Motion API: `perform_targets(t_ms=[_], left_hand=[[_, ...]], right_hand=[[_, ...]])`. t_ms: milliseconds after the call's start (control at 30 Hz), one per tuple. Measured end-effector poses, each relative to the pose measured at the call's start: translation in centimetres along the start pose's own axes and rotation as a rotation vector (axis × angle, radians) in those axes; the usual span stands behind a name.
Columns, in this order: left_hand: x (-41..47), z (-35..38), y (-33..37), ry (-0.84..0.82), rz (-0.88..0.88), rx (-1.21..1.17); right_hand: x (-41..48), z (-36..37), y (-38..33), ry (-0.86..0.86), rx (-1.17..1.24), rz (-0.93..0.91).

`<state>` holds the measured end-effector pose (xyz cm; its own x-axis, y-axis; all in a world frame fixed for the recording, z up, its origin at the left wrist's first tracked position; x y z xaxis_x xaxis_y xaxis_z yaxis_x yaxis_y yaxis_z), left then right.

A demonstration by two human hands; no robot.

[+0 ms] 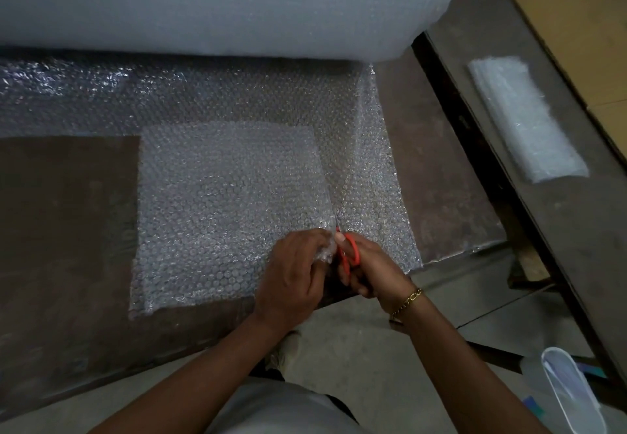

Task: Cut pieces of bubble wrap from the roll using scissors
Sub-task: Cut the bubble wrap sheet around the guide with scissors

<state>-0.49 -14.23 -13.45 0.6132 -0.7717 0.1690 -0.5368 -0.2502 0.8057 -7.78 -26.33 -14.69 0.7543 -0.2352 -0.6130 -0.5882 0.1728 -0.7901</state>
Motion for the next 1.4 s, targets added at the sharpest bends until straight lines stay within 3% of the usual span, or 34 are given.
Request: perform_targets(t_ms=[1400], left_hand=[[0.0, -0.2, 0.1, 0.021, 0.001, -0.005]], right_hand=[[1.5, -0.1, -0.6, -0.025, -0.011, -0.046]])
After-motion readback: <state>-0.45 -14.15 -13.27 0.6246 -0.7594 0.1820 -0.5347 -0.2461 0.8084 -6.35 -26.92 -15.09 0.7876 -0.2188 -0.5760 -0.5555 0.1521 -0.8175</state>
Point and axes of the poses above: each hand's wrist, its own x-axis towards the middle knuckle, its own z-axis out of the palm, y = z × x, the point moved 7 cm from there along x, towards the middle knuckle, and after that the axes turned 6 degrees about -y, right-handed, at the moved point
